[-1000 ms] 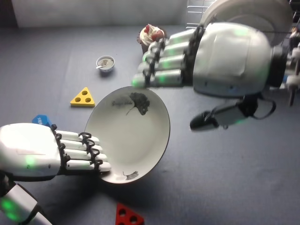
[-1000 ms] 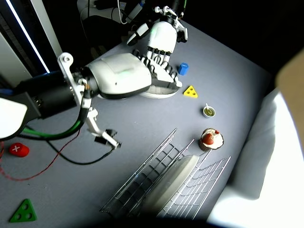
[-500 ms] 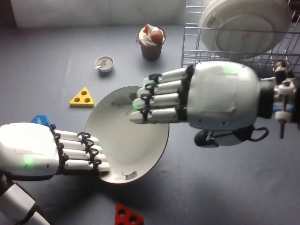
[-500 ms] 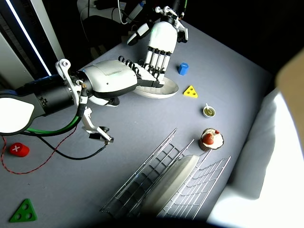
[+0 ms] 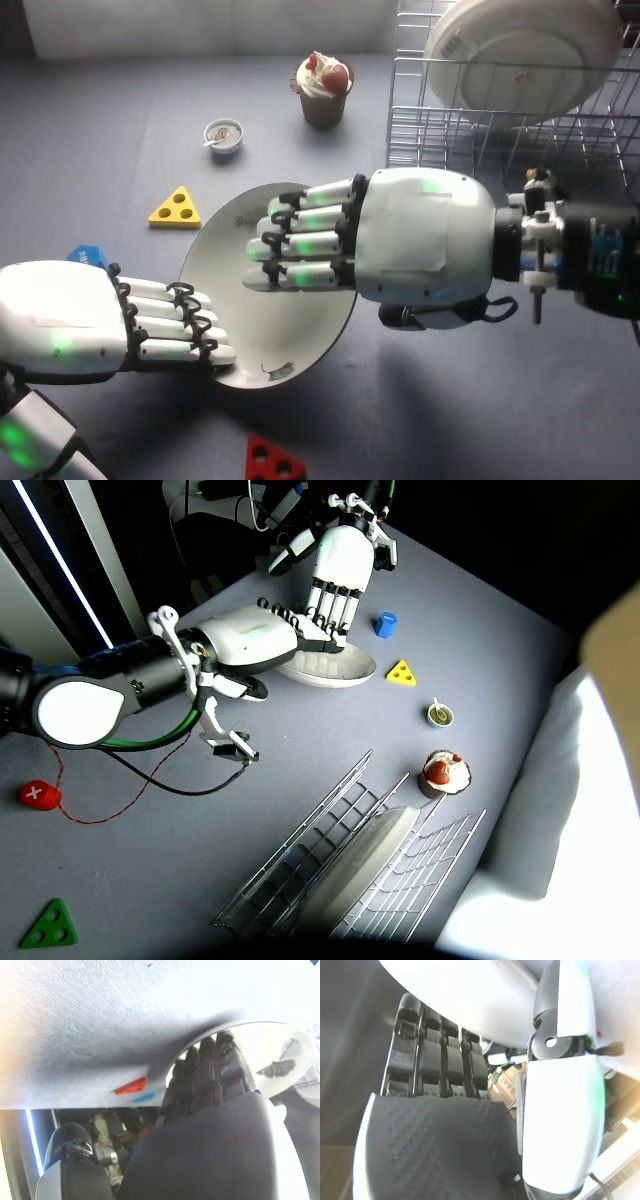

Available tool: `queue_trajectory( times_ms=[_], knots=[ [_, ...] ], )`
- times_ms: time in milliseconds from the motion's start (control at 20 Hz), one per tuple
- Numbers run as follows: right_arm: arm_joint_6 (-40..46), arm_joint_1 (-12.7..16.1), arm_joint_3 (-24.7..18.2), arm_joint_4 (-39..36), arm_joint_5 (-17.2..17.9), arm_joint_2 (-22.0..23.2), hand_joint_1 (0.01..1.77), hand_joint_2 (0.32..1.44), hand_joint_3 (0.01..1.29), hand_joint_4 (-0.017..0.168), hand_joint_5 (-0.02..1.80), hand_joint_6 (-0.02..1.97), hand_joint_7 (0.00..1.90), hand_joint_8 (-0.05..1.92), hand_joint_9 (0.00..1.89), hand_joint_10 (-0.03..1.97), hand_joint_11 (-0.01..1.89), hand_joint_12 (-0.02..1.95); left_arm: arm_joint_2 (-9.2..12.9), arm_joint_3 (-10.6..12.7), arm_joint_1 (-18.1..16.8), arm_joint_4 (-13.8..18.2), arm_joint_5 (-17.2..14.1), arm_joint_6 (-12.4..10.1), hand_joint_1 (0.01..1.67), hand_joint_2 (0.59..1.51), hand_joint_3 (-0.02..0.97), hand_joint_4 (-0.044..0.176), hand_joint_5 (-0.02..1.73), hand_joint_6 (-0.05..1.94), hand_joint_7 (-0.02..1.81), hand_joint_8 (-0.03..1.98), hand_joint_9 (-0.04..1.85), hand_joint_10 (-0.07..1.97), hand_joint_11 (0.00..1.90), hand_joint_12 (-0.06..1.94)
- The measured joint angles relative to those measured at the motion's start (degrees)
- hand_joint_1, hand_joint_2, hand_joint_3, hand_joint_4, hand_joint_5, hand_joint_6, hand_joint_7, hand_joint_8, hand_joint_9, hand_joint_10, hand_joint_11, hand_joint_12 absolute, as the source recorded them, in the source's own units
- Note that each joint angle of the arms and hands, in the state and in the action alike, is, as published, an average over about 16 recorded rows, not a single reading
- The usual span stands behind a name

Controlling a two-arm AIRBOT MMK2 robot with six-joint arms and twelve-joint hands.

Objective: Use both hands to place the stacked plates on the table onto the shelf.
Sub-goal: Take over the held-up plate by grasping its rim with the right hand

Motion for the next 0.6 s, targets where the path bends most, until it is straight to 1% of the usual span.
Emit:
queue_trajectory(
  times_ms=[100, 250, 600],
  knots=[
    [-0.5, -0.3, 0.8, 0.8, -0.1, -1.2, 1.25, 0.89, 0.02, 0.004, 0.37, 0.03, 0.35, 0.02, 0.38, 0.02, 0.45, 0.04, 0.0, 0.0, 0.0, 0.0, 0.0, 0.0, 0.12, 0.934, 0.003, -0.009, 0.05, -0.02, 0.07, -0.01, 0.1, -0.02, 0.08, -0.02],
    [-1.2, -0.8, 2.0, 2.3, 0.0, -2.9, 1.27, 0.9, 0.02, 0.004, 0.48, 0.04, 0.46, 0.03, 0.49, 0.02, 0.54, 0.07, 0.0, 0.0, 0.0, -0.1, -0.1, 0.0, 0.13, 0.933, 0.003, -0.009, 0.06, -0.02, 0.08, -0.01, 0.1, -0.02, 0.09, -0.02],
    [-2.9, -1.0, 3.1, 5.7, 1.1, -5.2, 1.31, 0.92, 0.02, 0.002, 0.77, 0.3, 0.8, 0.21, 0.81, 0.19, 0.86, 0.08, 0.1, 0.1, 0.0, -0.7, -0.2, -0.1, 0.12, 0.933, 0.003, -0.009, 0.06, -0.02, 0.08, -0.01, 0.11, -0.02, 0.09, -0.01]
  ],
)
